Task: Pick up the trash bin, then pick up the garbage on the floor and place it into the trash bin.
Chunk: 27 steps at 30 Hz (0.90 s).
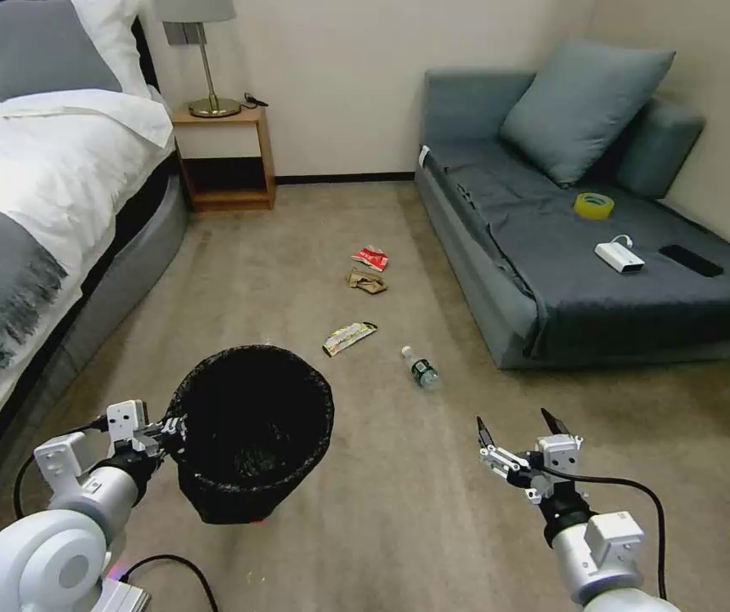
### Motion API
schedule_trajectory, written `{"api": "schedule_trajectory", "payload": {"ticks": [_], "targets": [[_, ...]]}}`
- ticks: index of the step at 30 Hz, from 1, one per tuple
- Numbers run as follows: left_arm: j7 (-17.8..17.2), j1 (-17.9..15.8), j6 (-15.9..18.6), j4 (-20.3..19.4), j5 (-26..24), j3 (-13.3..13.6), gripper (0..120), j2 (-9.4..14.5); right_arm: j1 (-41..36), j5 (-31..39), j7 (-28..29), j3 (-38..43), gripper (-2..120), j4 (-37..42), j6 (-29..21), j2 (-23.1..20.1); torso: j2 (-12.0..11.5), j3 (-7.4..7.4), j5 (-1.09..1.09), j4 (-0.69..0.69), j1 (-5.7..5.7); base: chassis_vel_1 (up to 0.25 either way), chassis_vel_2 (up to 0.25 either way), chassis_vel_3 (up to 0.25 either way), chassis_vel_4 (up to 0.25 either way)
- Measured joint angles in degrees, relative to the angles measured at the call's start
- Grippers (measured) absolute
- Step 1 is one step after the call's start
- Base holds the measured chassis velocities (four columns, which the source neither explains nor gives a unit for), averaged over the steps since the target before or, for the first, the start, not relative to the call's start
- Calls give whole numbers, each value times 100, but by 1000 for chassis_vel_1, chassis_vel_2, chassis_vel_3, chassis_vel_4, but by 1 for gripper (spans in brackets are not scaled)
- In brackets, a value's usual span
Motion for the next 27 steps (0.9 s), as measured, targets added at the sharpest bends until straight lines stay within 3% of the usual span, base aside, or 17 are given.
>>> {"api": "schedule_trajectory", "payload": {"ticks": [27], "targets": [[-31, -51, -2, 48, -137, -158, 6, 31, 45, -69, 6, -70, 100, -20, -69, -41, 0, 0, 0, 1, 0, 0, 0, 0, 0]]}}
